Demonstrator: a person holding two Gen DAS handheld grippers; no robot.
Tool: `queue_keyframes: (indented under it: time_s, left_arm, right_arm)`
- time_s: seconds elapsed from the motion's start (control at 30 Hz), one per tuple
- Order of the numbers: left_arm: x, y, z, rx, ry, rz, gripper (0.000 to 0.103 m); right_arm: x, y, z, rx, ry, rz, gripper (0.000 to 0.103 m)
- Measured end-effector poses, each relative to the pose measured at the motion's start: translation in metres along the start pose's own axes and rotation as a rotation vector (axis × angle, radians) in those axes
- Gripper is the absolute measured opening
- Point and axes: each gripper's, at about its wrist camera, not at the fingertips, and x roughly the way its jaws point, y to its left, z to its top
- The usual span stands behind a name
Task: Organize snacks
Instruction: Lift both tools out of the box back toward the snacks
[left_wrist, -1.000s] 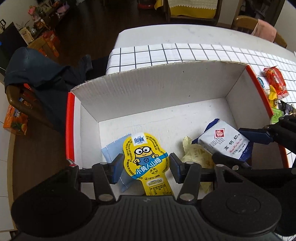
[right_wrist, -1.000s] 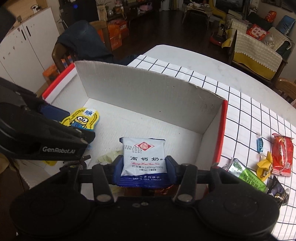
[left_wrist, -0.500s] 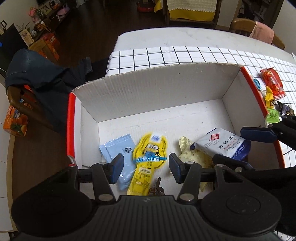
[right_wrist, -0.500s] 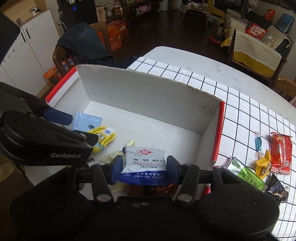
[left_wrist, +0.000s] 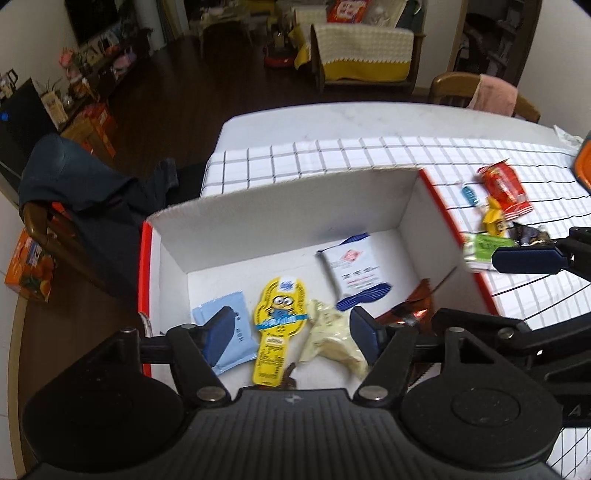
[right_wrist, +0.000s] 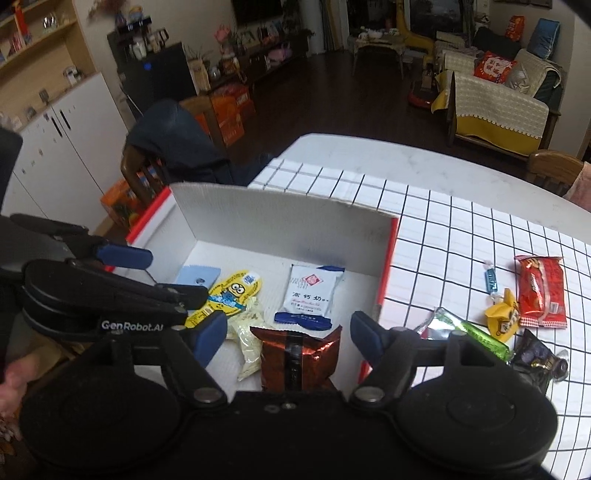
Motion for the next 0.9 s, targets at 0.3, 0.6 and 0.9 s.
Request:
queue_keyframes:
  time_s: [0.3,0.6,0.9]
  left_arm:
    - [-0.030,-0.042,0.001,0.025,-0.082,-0.037,0.082]
    - [-0.042,-0.091,0.000,0.016,-0.144,-0.087,0.085]
    - [-0.033,-0.160,0.008,0.066,-0.146,-0.151,0.086]
  right_arm:
    - [-0.054,-0.040,-0.017,0.054,-0.088,0.012,0.087]
    - [-0.095,-0.098,-0.046,0.105,-0.152,0.001,0.100]
    - [-0.124,-0.164,-0.082,0.125,-0.161,-0.073,0.101]
